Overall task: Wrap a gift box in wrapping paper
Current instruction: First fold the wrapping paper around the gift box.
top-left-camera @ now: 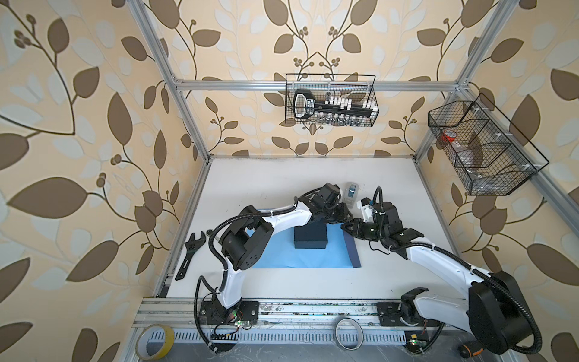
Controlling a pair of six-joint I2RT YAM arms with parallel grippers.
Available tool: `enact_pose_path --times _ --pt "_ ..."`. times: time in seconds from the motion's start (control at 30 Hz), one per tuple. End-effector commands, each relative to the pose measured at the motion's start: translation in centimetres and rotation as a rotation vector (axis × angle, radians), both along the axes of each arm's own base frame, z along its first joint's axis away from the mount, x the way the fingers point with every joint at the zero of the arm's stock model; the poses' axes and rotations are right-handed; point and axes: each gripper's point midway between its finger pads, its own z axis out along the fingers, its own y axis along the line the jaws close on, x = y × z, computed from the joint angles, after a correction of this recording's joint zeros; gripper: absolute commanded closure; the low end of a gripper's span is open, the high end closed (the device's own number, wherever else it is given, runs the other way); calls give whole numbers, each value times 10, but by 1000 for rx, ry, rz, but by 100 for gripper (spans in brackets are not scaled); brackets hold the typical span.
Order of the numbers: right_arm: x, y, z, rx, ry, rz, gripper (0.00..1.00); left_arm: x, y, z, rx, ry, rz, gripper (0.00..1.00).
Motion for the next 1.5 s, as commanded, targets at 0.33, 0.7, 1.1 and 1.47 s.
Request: enact_pose_path --times 0.33,0.7,1.1,1.47 --pt "-8 -16 4 -40 -15 9 65 7 -5 22 -25 -78 -73 98" --pt "-12 -72 34 -153 -107 -89 44 -12 25 56 -128 -40 -219 100" --pt "-3 -23 33 -173 -131 57 33 -10 107 71 -147 -18 -251 100" --pt "17 13 22 -123 -110 74 13 3 160 57 -191 -20 -199 100"
